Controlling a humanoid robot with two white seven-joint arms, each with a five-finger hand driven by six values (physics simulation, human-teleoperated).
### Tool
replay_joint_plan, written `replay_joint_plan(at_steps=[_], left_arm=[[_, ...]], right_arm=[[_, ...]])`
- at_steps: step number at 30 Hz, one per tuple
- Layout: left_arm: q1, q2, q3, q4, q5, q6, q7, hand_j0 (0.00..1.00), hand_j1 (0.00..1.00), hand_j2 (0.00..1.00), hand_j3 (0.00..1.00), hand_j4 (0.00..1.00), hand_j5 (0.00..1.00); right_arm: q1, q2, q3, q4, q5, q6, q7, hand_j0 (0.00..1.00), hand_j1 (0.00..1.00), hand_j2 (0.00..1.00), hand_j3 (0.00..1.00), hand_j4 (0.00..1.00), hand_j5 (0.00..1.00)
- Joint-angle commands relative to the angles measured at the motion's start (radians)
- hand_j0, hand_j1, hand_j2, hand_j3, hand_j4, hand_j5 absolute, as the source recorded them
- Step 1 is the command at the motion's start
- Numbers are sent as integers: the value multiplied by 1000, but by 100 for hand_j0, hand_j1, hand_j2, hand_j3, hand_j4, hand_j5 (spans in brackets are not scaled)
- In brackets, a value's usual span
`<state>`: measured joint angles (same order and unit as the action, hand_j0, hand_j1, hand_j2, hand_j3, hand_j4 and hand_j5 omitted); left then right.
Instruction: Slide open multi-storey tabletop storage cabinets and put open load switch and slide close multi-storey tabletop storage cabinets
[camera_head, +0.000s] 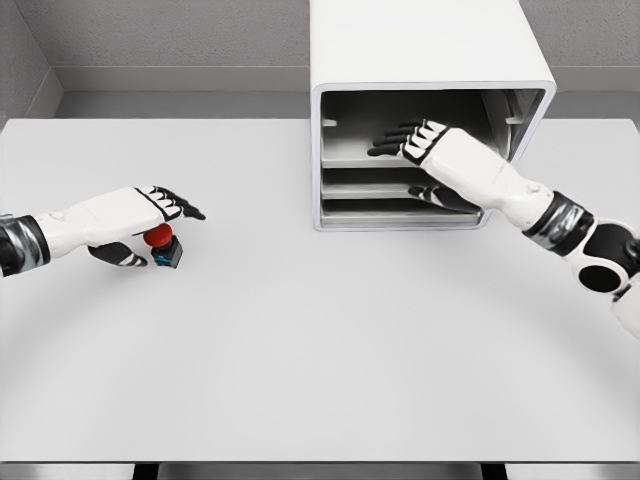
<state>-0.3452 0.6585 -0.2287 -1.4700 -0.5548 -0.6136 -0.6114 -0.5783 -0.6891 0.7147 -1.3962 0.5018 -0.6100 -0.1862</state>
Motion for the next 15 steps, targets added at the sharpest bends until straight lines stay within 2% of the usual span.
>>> replay_joint_plan(at_steps=[1, 2, 8, 15], left_arm=[[0, 1, 0, 0, 6, 3, 0, 83, 83, 83, 83, 83, 83], [0, 0, 0, 0, 6, 3, 0, 79, 79, 79, 79, 79, 79], [3, 0, 0, -10, 9, 3, 0, 78, 78, 78, 78, 78, 78], [9, 1, 0, -10, 10, 3, 0, 63, 63, 63, 63, 63, 63]], right_arm=[[0, 5, 5, 16, -6, -1, 1, 84, 84, 84, 84, 84, 84], [0, 5, 5, 22, -6, -1, 1, 84, 84, 84, 84, 84, 84], [-17, 19, 12, 69, -6, -1, 1, 84, 84, 84, 84, 84, 84], [-28, 19, 38, 89, -5, -1, 13, 84, 84, 84, 84, 84, 84]])
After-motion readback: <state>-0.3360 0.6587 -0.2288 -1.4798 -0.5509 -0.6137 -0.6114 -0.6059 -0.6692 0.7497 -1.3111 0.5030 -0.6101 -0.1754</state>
